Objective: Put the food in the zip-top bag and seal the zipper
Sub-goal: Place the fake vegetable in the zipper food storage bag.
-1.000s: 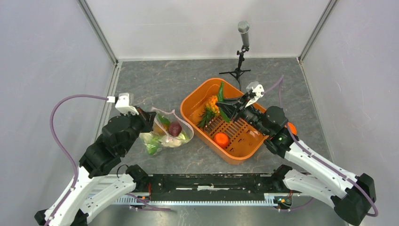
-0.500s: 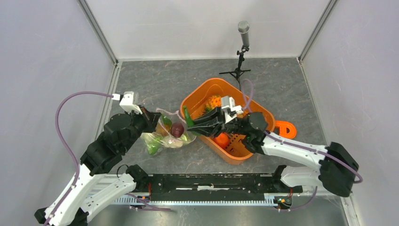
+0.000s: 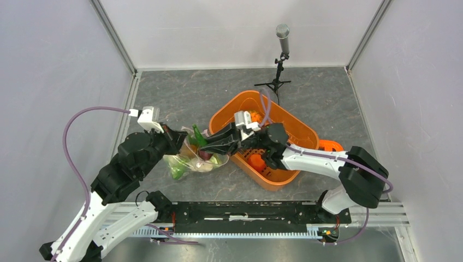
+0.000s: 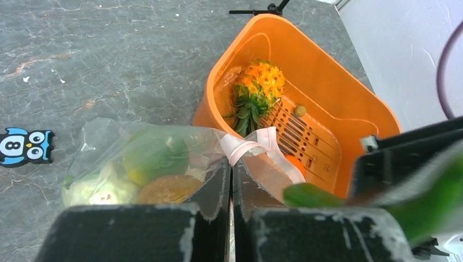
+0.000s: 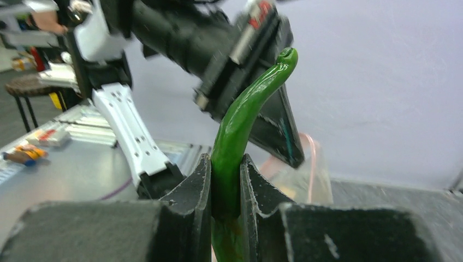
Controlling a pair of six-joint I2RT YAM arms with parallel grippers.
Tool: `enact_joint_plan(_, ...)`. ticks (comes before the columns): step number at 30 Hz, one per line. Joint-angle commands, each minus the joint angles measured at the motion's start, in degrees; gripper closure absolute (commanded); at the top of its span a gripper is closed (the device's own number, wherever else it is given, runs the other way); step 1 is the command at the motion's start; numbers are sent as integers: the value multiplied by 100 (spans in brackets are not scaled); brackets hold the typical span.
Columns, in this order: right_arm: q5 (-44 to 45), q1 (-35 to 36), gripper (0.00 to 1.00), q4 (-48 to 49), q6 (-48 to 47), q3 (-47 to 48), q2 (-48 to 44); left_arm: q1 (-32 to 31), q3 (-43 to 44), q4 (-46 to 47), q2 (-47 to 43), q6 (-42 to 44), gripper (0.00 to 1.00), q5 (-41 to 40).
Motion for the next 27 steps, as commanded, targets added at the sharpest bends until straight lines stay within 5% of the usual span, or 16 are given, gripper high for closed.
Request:
enact_joint_plan(1, 110, 27, 100, -1372, -1264, 255, 337, 15, 337, 184, -108, -201, 98, 30)
enact_joint_plan(9, 811, 9, 99, -3232, -3127, 386, 378, 15, 478, 91, -146, -136, 98, -152)
enact_joint_plan(15, 1549, 16, 88, -5002, -3591, 1266, 532, 15, 504, 110, -124, -125, 98, -130)
enact_joint_plan(18, 1625, 53, 70, -5719, -3451, 1822, 672, 15, 506, 153, -82, -126, 98, -65)
enact_joint_plan(21, 1581, 107, 39, -6155, -3379, 2028, 595, 15, 498, 165, -83, -127, 98, -131)
enact_joint_plan(25, 1424, 130, 17, -6262, -3239, 2015, 194, 15, 514, 124, -88, -141, 98, -357)
enact_joint_plan(27, 1331, 130, 16, -6207, -3197, 1918, -101, 15, 523, 95, -105, -152, 98, -532)
